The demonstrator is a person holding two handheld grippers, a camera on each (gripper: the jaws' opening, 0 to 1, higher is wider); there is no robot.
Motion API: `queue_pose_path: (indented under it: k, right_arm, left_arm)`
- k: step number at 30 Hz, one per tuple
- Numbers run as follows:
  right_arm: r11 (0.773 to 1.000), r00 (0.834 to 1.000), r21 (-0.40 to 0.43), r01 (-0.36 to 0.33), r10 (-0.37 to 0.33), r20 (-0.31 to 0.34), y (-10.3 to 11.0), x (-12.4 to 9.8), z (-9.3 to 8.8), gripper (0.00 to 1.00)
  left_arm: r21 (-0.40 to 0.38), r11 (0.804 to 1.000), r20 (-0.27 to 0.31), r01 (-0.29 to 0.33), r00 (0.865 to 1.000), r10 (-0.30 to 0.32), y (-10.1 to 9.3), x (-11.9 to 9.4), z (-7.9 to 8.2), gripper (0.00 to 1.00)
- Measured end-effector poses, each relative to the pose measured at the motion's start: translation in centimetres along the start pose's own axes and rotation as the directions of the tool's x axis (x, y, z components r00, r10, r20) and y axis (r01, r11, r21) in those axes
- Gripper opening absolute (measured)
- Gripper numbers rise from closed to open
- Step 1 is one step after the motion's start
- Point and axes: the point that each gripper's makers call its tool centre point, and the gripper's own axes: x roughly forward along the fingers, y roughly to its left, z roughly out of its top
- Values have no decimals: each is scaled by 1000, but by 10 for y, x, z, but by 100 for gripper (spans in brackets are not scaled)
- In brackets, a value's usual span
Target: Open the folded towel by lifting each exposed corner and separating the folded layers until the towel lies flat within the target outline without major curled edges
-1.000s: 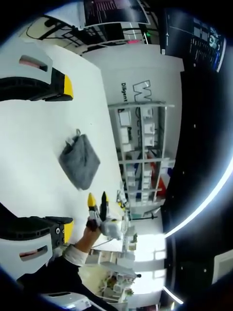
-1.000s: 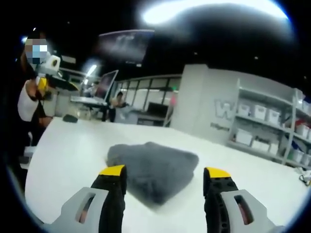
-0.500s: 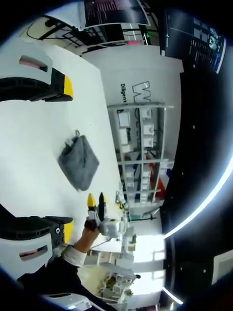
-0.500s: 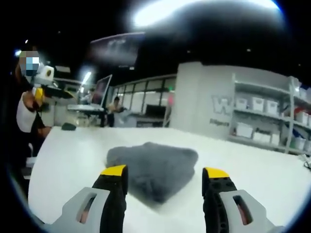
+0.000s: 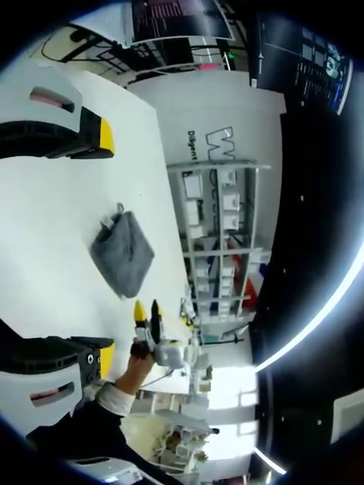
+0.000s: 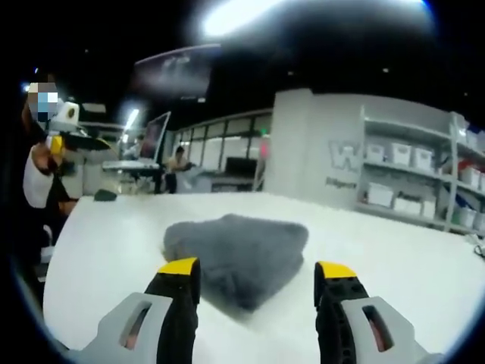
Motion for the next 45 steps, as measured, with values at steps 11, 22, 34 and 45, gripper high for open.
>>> queue_pose_path:
  k: [11,22,34,45]
  right_arm:
    - [1000,999,-18,10,-11,-45,3,5,-9,56]
    - [1000,997,-14,0,-1,-73,9,5,-16,50]
    - [998,991,-59,-19,11,-131,17,5,-28,41]
    - [998,987,-52,-34,25,-157,26,3,-35,36]
  left_arm:
    - [-2,1000,2,-3,1000,3,1,-1,0,96]
    - [-2,1000,1,-3,1000,3,1,-1,0,96]
    - [0,1000,-1,-1,1000,1,1,-1,0,96]
    - [1,1000,-5,3,1000,-3,-1,1,-1,95]
